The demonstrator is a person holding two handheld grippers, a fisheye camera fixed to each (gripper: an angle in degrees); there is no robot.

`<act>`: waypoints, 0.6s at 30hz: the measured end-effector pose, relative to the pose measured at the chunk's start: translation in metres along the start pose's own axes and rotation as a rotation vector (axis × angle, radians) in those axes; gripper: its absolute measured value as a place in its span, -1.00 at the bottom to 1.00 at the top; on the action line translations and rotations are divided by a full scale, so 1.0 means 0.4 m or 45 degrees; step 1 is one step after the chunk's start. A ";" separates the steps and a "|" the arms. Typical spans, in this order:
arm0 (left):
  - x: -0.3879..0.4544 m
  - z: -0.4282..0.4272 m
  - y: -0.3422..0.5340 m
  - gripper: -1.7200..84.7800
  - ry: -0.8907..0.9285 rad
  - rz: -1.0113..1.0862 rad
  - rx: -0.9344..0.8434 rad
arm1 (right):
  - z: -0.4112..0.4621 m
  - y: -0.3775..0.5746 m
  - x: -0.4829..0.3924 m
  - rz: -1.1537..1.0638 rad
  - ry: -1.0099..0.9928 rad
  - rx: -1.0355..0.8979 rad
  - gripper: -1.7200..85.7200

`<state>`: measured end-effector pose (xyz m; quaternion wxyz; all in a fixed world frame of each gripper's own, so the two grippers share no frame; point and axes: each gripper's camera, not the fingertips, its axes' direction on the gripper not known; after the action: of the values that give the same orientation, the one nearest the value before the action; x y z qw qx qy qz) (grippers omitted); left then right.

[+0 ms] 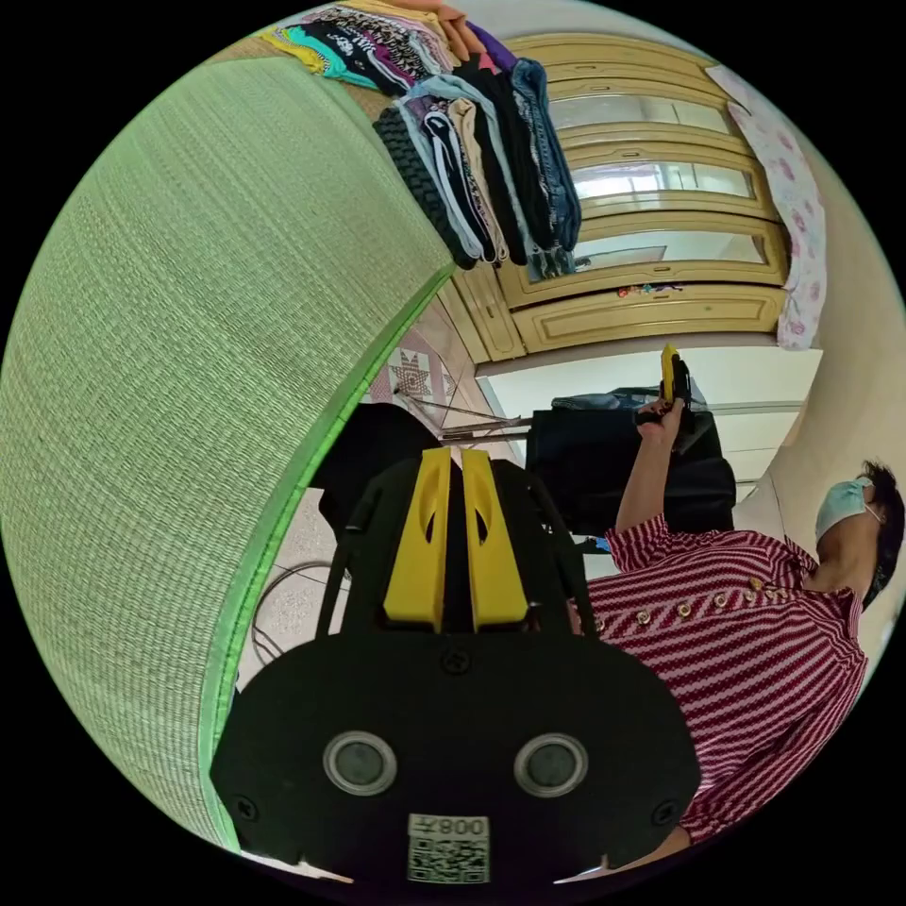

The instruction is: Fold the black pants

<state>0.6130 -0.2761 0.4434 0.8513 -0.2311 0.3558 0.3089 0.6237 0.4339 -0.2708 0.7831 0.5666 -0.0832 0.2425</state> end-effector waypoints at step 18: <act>-0.197 0.081 0.010 -0.87 0.059 0.299 -0.117 | -0.671 -0.558 -0.406 -0.090 0.875 0.359 -0.78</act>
<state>0.5815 -0.2818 0.5224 0.7893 -0.2336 0.3855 0.4170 0.5496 0.5830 -0.6180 0.6874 0.5571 0.2384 0.4003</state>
